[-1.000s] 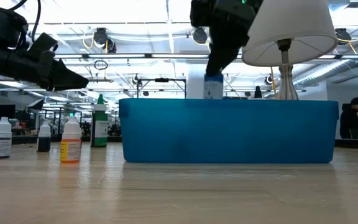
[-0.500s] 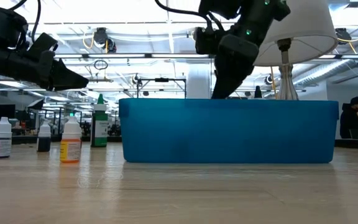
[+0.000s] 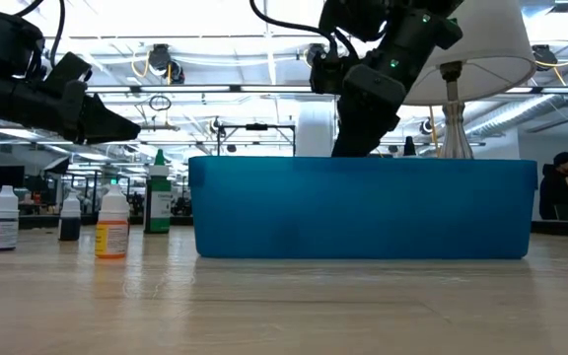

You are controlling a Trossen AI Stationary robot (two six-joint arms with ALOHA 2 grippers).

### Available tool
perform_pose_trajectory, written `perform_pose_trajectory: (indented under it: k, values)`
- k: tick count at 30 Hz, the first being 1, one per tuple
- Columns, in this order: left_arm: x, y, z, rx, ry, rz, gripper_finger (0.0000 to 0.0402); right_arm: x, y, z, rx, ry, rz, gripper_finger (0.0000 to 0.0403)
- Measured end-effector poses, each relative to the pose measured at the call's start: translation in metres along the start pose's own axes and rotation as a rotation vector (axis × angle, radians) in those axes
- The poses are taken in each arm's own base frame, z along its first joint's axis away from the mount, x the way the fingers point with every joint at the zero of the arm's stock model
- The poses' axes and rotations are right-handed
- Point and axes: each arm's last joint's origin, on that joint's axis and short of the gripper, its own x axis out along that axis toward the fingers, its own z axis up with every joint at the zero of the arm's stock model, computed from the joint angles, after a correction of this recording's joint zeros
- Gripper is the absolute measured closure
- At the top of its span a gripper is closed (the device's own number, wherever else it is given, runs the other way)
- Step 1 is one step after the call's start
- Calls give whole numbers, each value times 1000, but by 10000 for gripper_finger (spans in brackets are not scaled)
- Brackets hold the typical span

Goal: Pick & Place food coloring
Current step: Put the big blue food coloring bottle into the blue bin, then put the small black food coloring bottle into the blue bin

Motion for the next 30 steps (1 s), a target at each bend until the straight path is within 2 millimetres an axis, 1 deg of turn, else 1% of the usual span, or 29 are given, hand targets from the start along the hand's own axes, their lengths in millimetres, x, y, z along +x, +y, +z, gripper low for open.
perform_pose_trajectory:
  k: [3,5,7,9,11,13,16,20,22,27,30]
  values:
    - [0,0,0,0,0,0,176,0,0,-1,27,4,-1,169]
    - [0,0,0,0,0,0,176,0,0,0,46,1,-1,142]
    - [0,0,0,0,0,0,176,0,0,0,53,1,-1,129]
    - [0,0,0,0,0,0,176,-1,0,0,54,-4,1,125]
    - [0,0,0,0,0,0,176,-7,0,2,56,-19,4,125]
    - [0,0,0,0,0,0,176,-19,-1,4,65,-51,12,130]
    - [0,0,0,0,0,-1,176,-47,-3,10,100,-134,33,138]
    - [0,0,0,0,0,0,176,-97,-7,15,153,-290,79,146]
    - [0,0,0,0,0,0,176,-125,-9,15,169,-375,106,147]
    - [0,0,0,0,0,0,176,-188,-18,2,186,-558,160,144]
    - [0,0,0,0,0,0,176,-216,-22,-12,214,-644,198,143]
